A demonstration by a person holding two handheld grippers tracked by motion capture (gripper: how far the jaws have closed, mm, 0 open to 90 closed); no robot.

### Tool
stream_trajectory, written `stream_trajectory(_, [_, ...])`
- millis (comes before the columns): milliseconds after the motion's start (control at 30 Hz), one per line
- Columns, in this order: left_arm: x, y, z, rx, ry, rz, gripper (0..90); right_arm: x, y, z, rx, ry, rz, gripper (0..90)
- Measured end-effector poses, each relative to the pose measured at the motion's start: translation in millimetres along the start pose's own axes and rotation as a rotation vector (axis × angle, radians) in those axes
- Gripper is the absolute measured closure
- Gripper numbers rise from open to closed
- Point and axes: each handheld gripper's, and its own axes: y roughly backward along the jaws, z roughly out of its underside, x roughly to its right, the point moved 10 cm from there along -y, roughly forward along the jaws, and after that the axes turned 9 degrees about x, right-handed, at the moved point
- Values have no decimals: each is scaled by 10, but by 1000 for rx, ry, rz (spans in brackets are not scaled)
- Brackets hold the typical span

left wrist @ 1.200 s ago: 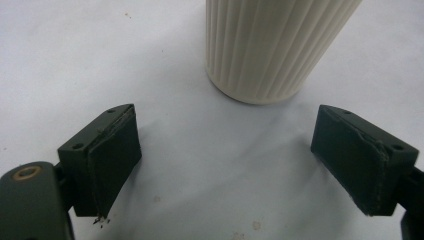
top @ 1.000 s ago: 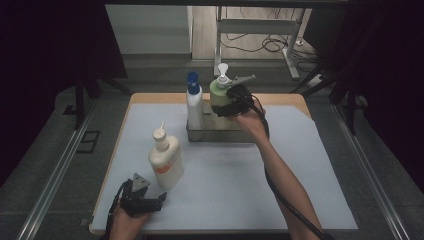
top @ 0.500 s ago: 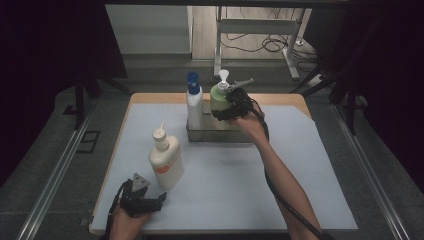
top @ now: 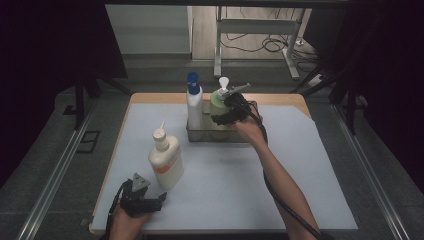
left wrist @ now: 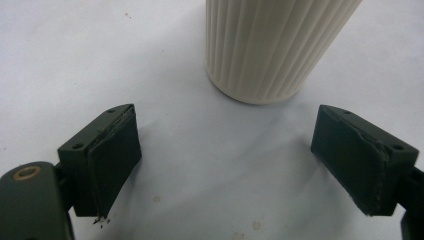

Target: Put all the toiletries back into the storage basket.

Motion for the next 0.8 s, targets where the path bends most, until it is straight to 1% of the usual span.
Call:
stream_trajectory(200, [0,0,0,0,0,0,121,16,-25,47,-11,2,1,132])
stream_trajectory(233, [0,0,0,0,0,0,121,16,-36,64,-18,-6,0,132])
stream_trajectory(367, [0,0,1,-1,0,0,121,23,-57,84,-25,-3,0,131])
stream_trajectory(433, [0,0,0,0,0,0,120,20,-70,99,-32,-11,-4,131])
stream_trajectory(667, [0,0,0,0,-1,0,121,40,-83,99,-41,-20,-13,126])
stream_trajectory(800, [0,0,0,0,0,0,120,39,-95,99,-28,-32,-26,121])
